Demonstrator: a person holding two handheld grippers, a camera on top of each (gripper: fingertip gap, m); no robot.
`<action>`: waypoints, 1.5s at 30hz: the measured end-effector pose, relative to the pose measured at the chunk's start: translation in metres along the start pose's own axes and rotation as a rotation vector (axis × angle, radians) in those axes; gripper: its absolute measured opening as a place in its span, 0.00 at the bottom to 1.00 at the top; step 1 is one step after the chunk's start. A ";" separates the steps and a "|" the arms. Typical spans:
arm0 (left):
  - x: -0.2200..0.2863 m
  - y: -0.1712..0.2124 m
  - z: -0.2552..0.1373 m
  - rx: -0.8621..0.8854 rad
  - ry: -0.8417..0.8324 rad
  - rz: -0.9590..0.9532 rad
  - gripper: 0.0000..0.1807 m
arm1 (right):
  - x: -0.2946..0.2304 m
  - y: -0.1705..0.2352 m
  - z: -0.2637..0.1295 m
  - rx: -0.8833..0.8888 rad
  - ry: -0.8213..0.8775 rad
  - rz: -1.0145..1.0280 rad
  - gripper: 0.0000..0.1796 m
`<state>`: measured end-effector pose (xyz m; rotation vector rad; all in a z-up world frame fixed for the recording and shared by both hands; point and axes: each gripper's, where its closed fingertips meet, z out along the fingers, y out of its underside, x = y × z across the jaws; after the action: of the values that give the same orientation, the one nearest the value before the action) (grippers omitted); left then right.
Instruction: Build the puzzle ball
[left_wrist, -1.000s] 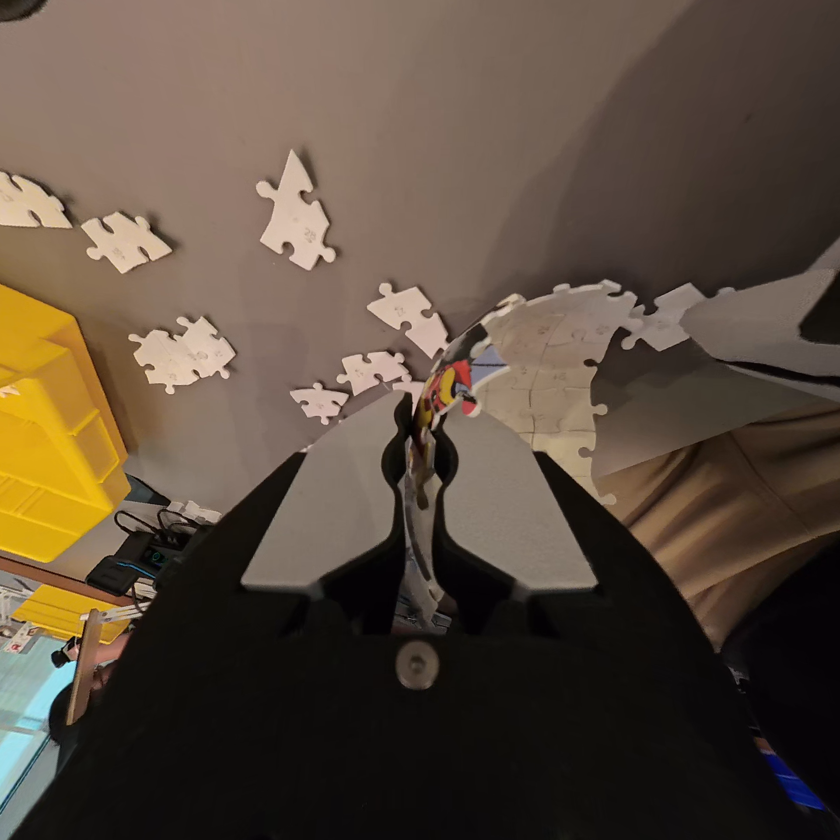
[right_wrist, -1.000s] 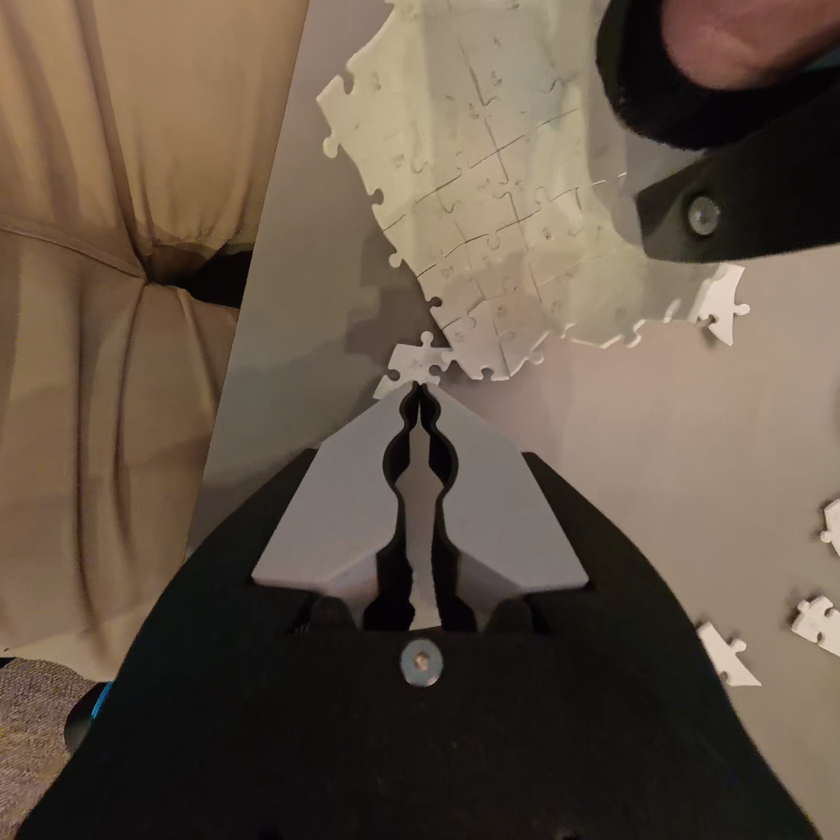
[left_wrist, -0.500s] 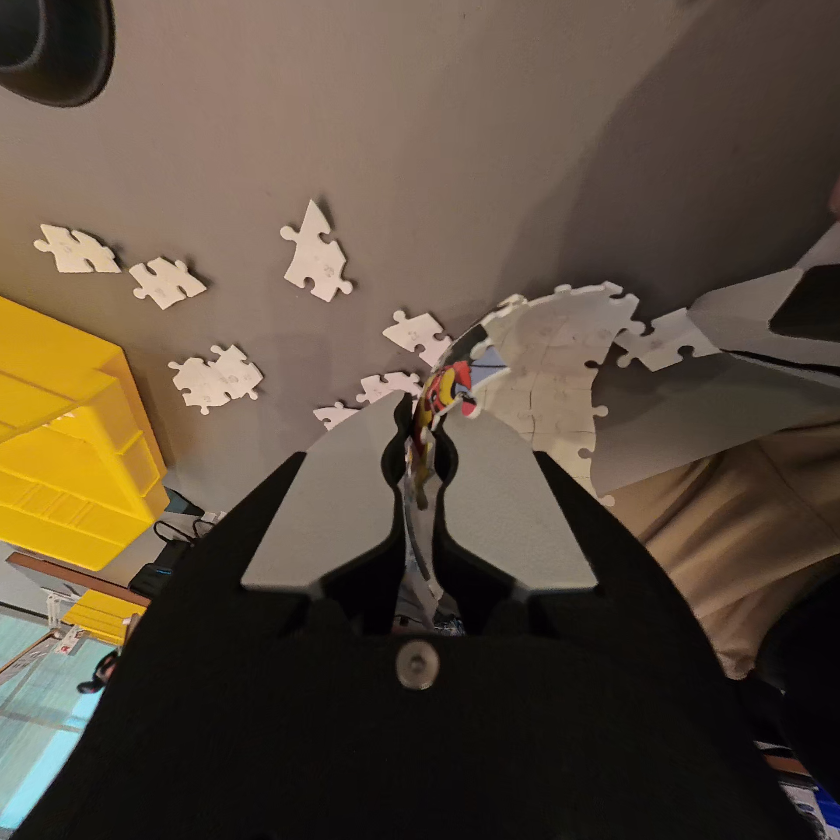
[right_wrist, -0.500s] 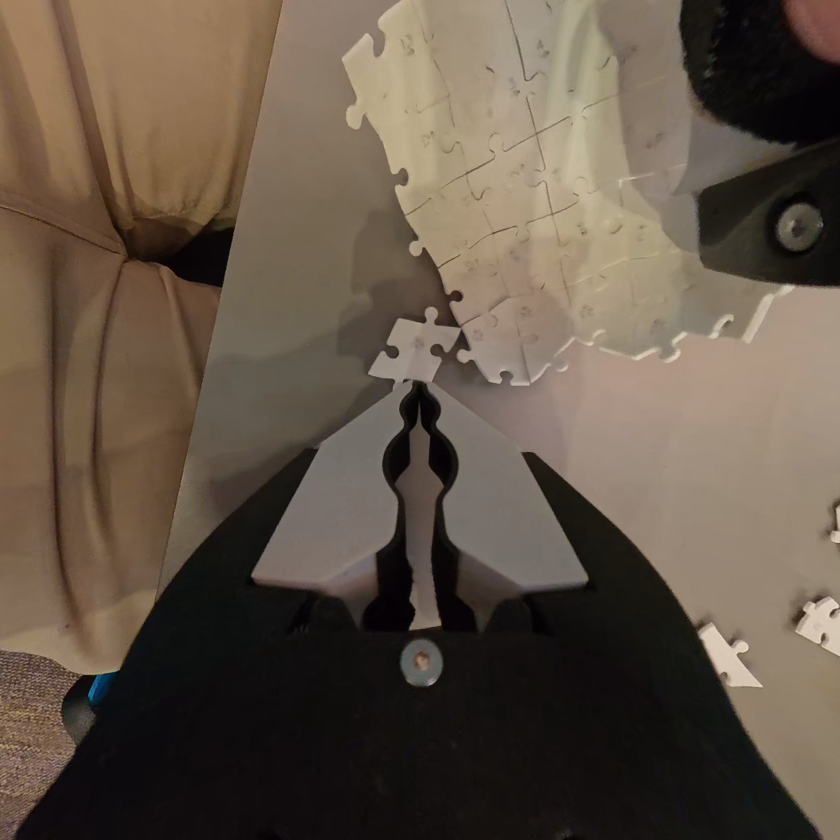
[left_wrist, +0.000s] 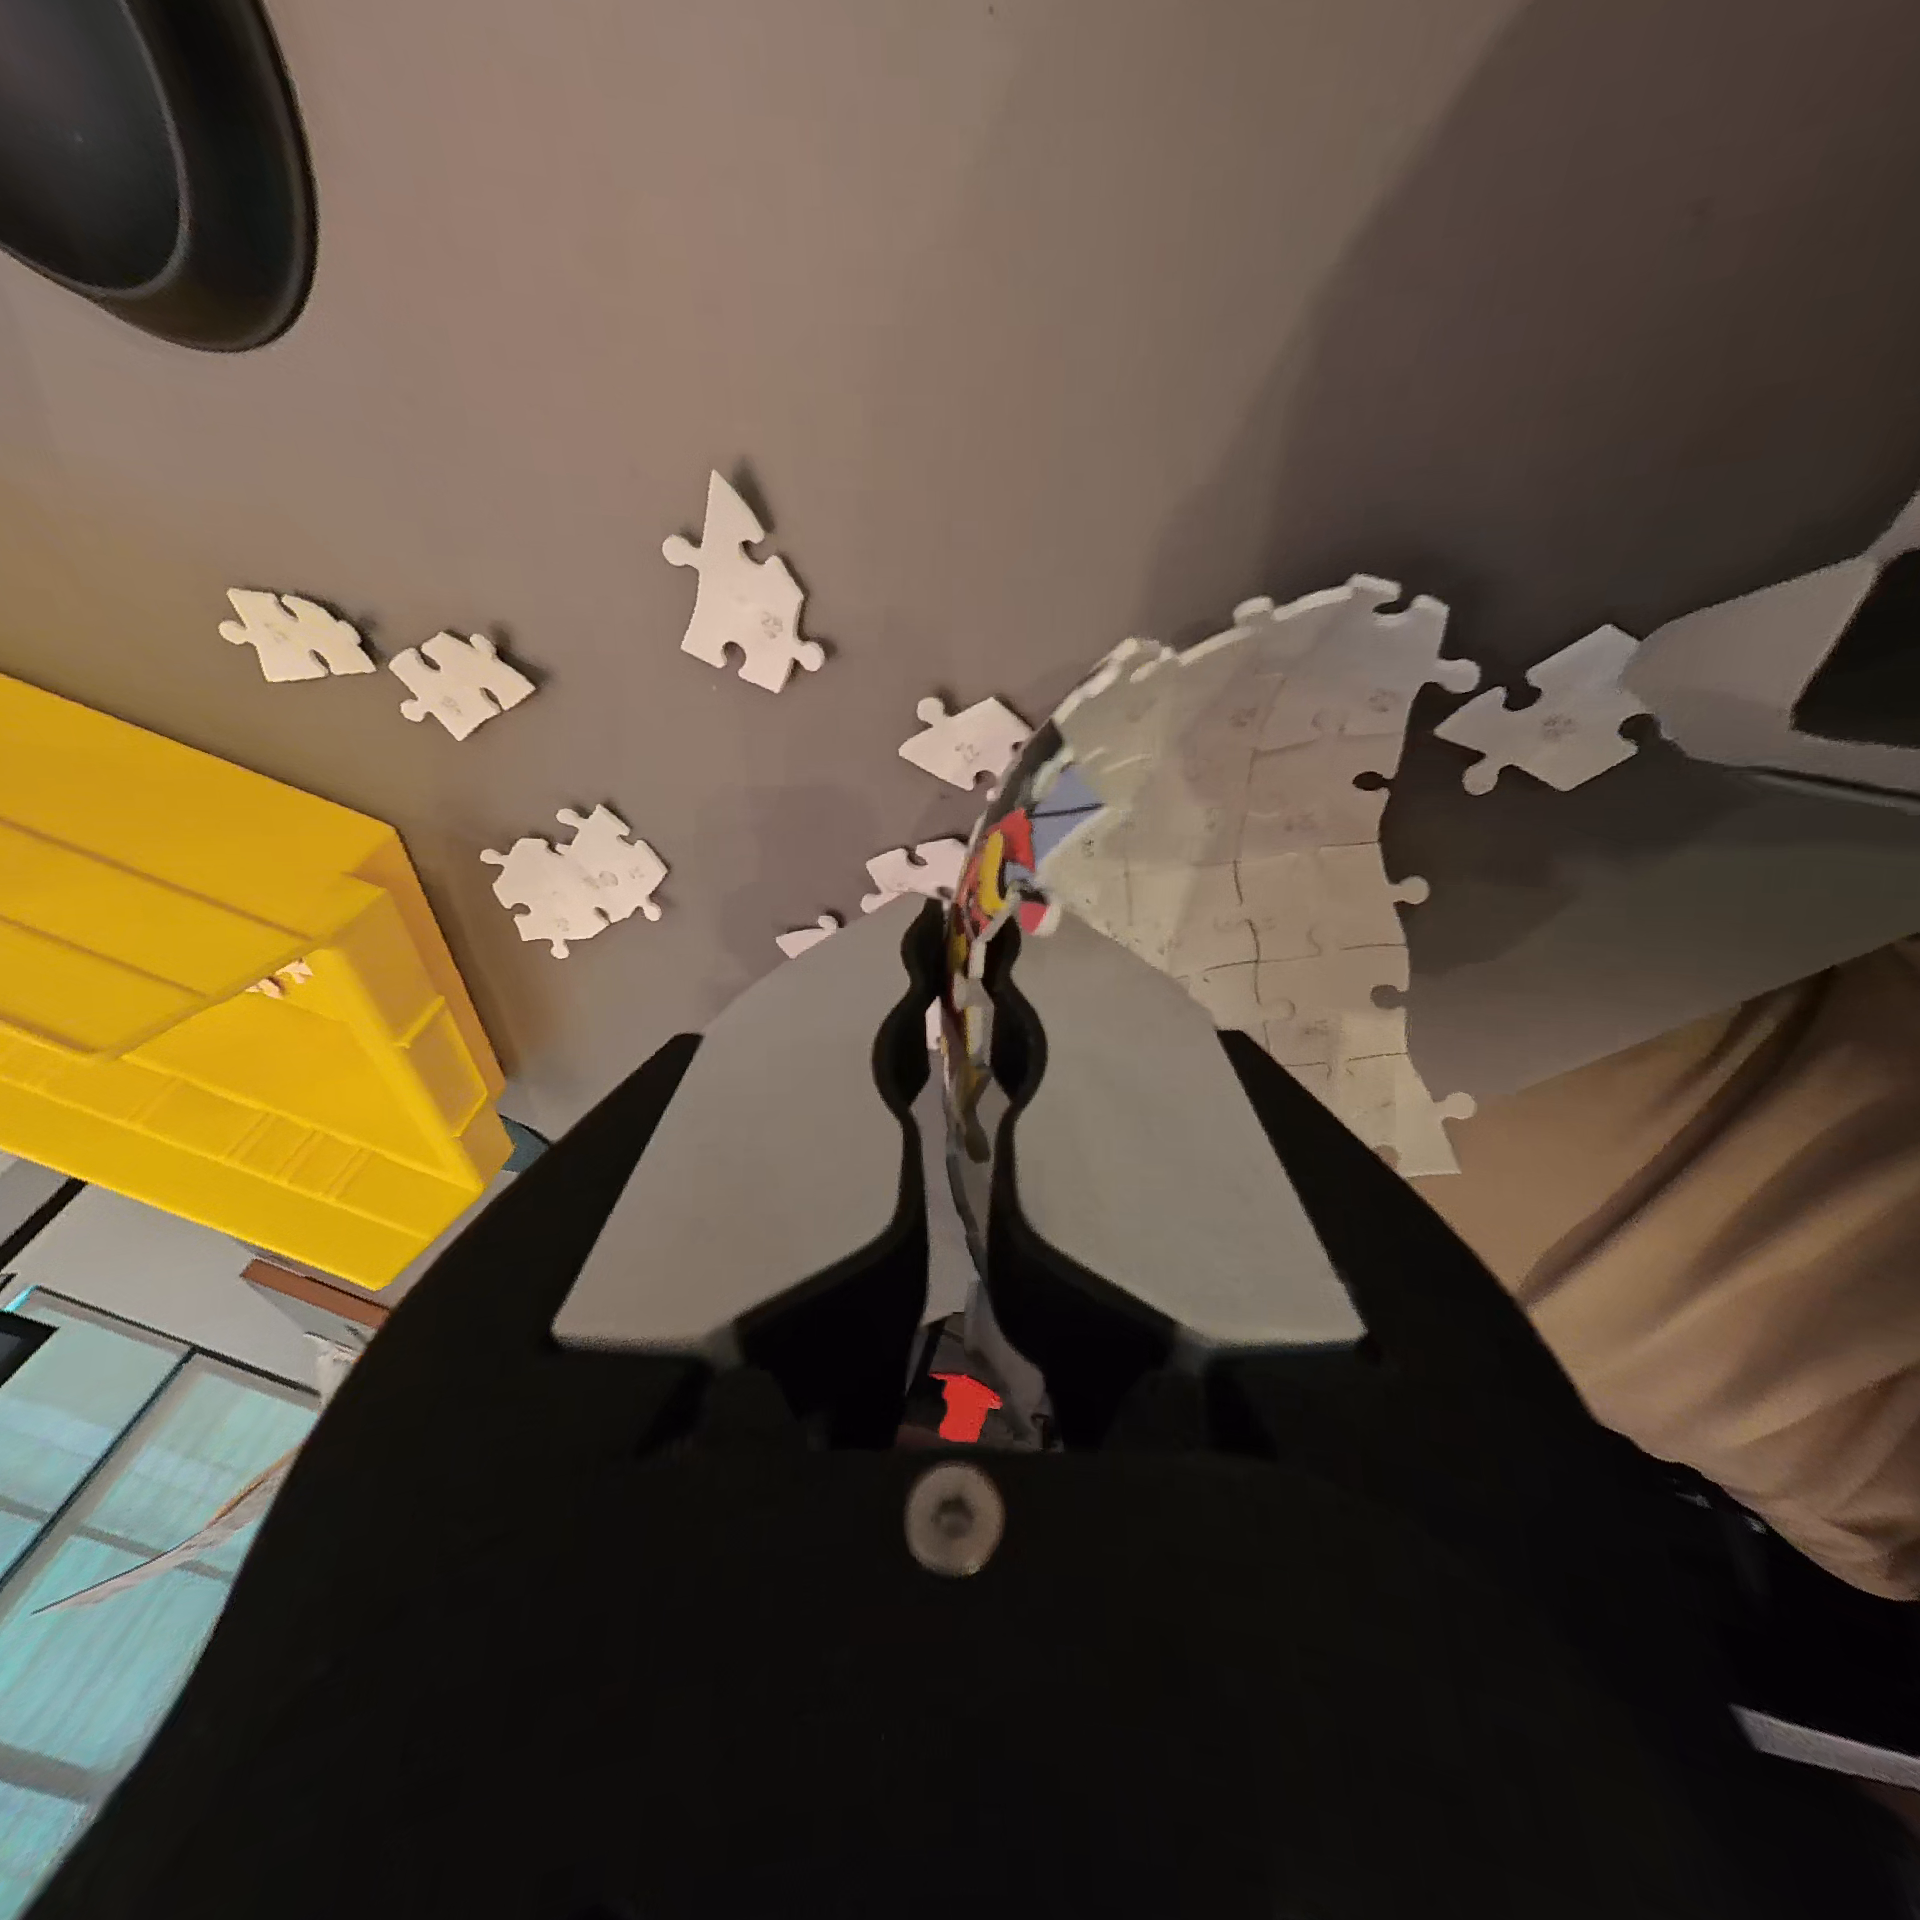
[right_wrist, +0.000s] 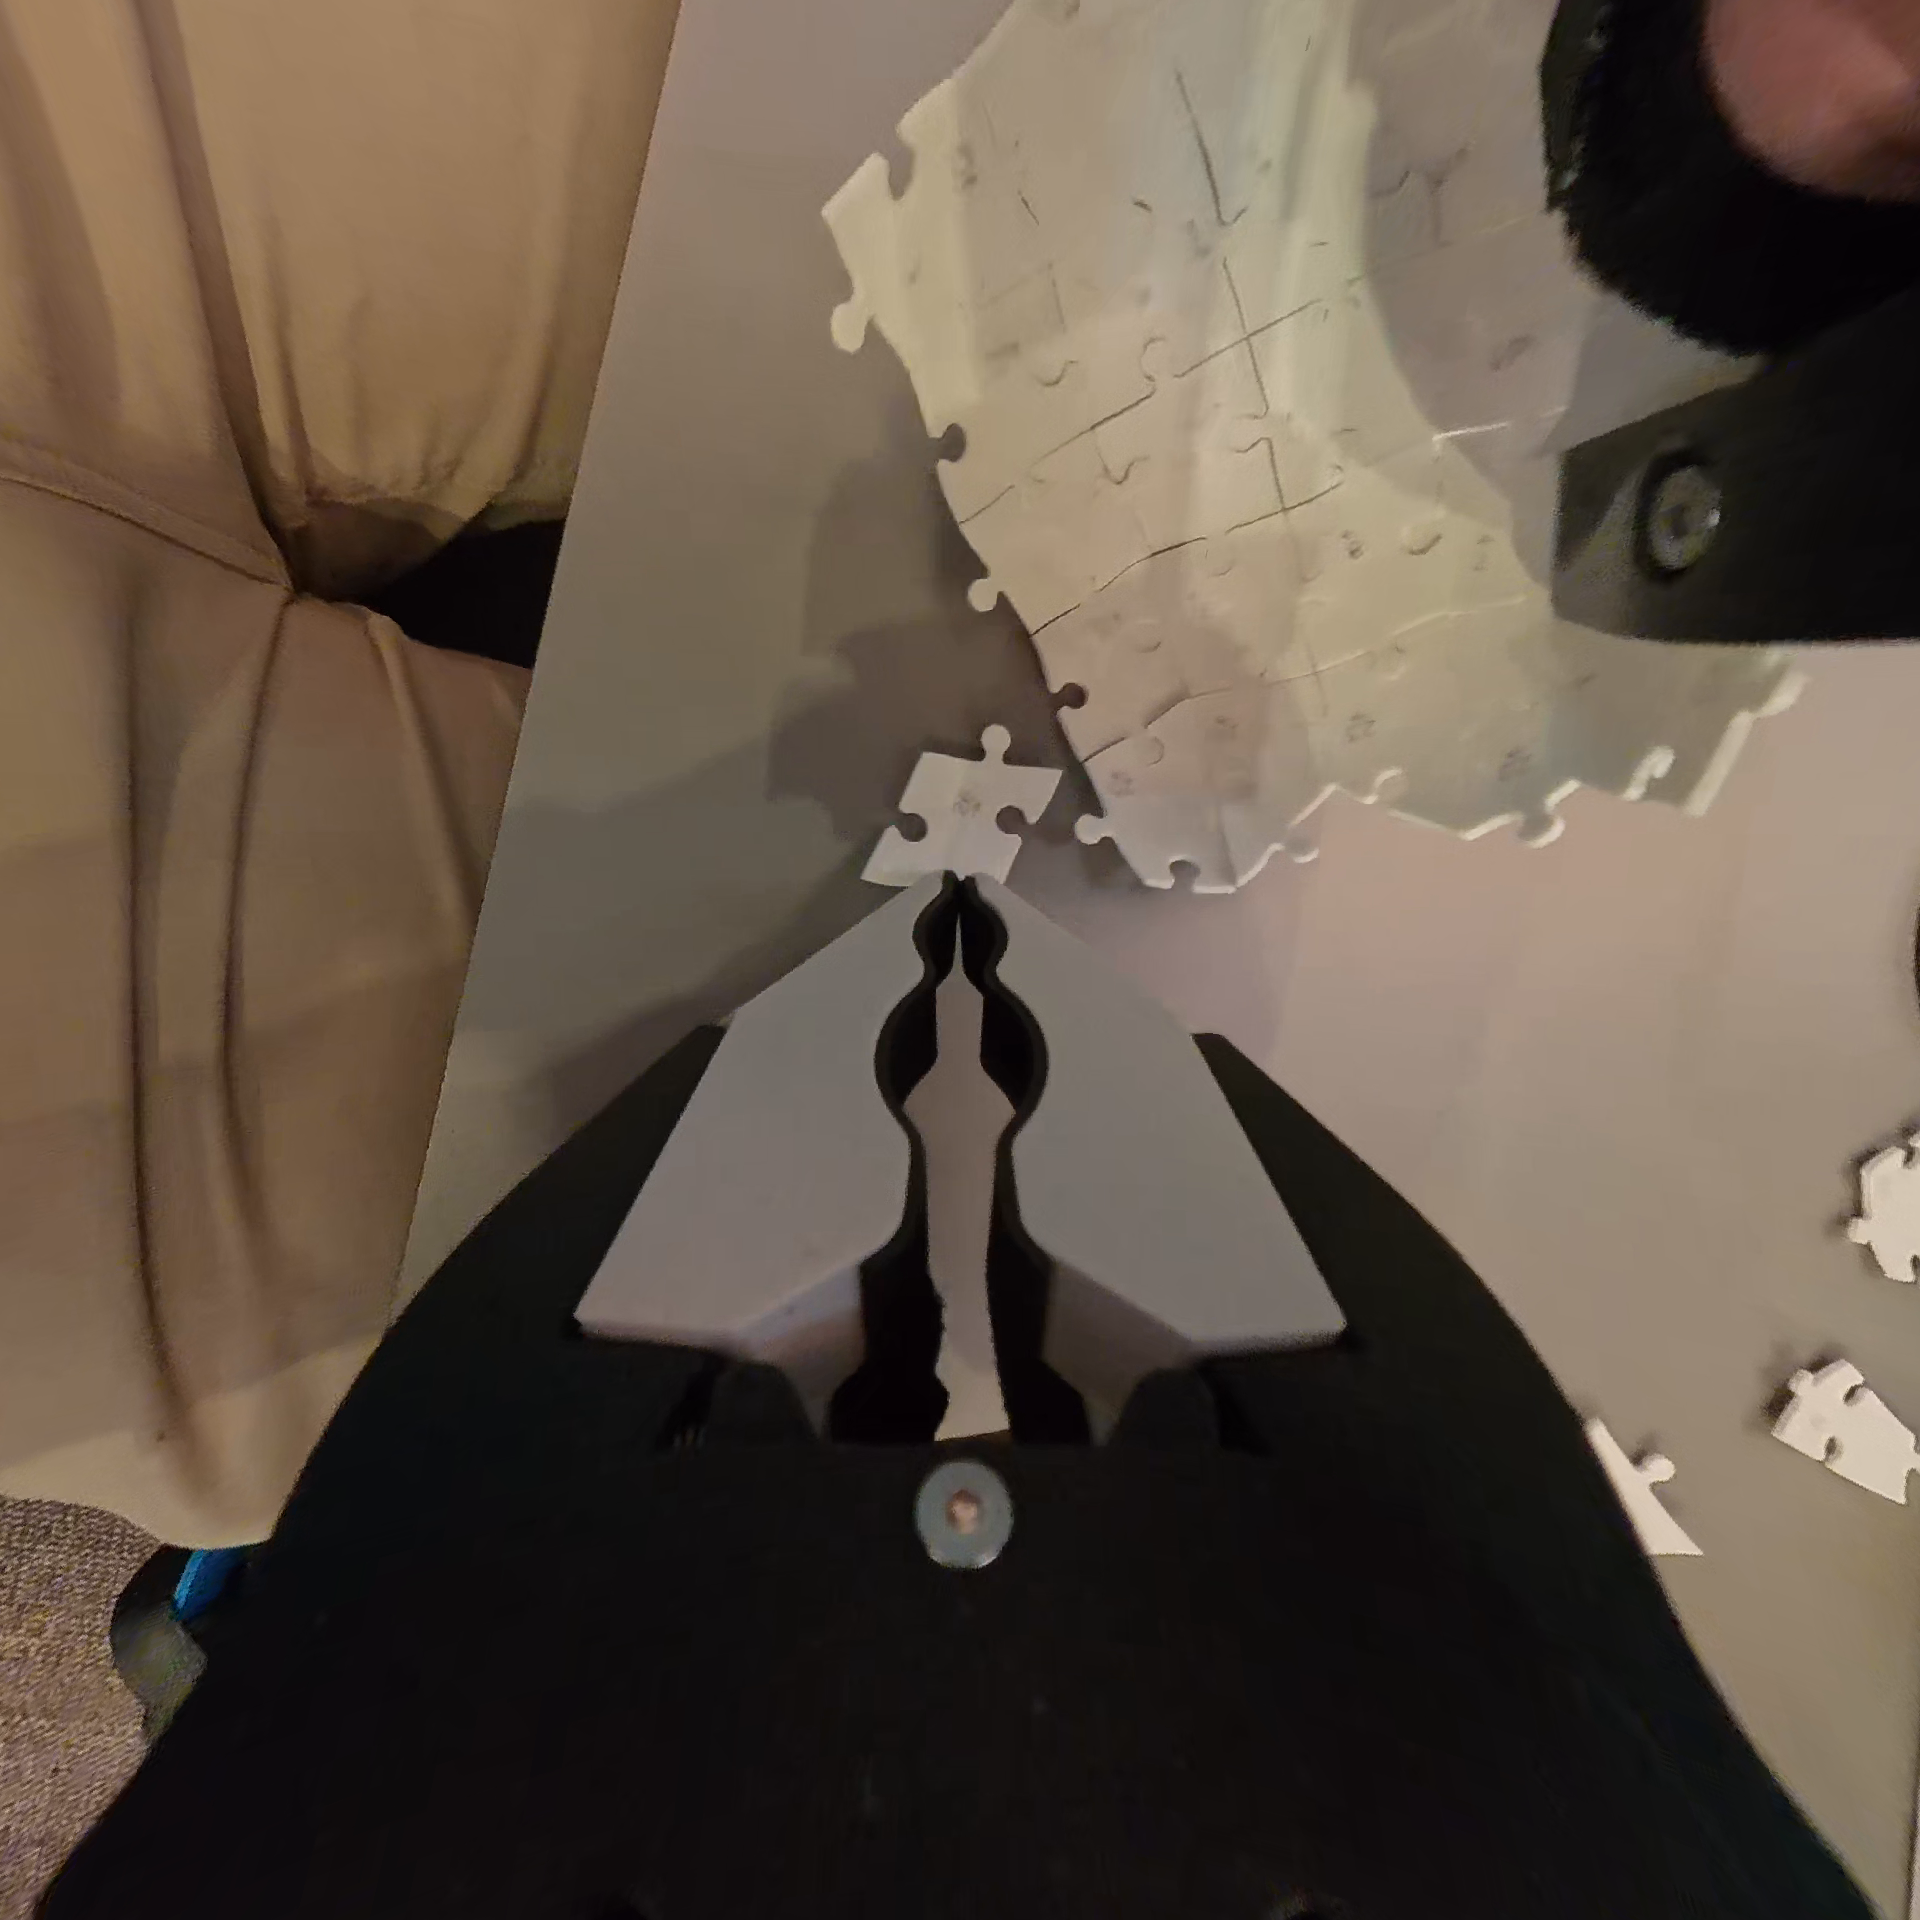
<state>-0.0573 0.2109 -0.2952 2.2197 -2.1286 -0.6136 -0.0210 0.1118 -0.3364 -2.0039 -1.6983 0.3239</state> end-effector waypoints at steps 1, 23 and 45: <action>0.000 0.000 0.000 0.002 -0.008 0.009 0.04 | -0.001 0.000 0.000 -0.002 -0.002 0.002 0.00; 0.005 0.005 -0.002 0.081 -0.038 0.075 0.03 | -0.009 -0.004 0.004 -0.028 0.028 -0.021 0.00; 0.012 0.021 0.001 0.086 -0.038 0.069 0.04 | -0.006 0.000 0.002 -0.044 0.043 0.060 0.00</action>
<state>-0.0779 0.1982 -0.2935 2.1826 -2.2813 -0.5763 -0.0231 0.1065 -0.3394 -2.0816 -1.6350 0.2647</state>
